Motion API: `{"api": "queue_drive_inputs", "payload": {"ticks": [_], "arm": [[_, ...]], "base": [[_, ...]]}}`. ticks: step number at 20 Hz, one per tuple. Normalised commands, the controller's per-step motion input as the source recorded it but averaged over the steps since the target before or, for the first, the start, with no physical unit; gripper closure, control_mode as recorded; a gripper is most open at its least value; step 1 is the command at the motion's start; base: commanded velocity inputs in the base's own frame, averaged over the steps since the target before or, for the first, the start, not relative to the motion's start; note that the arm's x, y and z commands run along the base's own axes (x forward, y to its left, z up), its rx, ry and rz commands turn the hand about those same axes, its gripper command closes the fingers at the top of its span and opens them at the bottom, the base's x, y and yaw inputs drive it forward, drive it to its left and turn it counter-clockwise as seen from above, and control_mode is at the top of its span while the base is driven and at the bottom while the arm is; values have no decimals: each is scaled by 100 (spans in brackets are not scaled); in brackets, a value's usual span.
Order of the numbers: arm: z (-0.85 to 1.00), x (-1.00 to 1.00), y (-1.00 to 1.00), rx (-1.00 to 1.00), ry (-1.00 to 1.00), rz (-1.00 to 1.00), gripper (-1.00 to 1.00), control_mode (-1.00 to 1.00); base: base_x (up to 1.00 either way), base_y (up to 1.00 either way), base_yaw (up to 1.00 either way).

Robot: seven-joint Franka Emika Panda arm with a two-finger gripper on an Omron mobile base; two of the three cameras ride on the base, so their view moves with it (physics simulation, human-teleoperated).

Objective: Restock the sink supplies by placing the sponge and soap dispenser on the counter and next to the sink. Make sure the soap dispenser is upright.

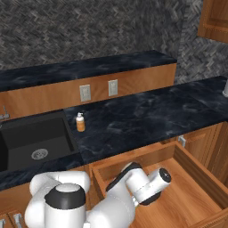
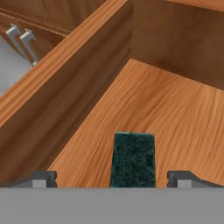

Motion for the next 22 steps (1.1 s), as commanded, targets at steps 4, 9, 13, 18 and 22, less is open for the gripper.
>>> {"api": "queue_drive_inputs", "payload": {"ticks": [4, 9, 13, 18, 22], "arm": [[-37, -12, 0, 0, -15, 0, -100, -100], [-10, -7, 4, -8, -10, 0, -100, -100], [-1, 0, 15, -14, 0, 0, -100, -100], [-10, 11, 28, -14, 2, 0, -100, -100], [-7, 18, 32, -5, 13, 1, -100, -100]], "base": [[0, 0, 0], [0, 0, 0], [0, 0, 0], [0, 0, 0], [0, 0, 0]]}}
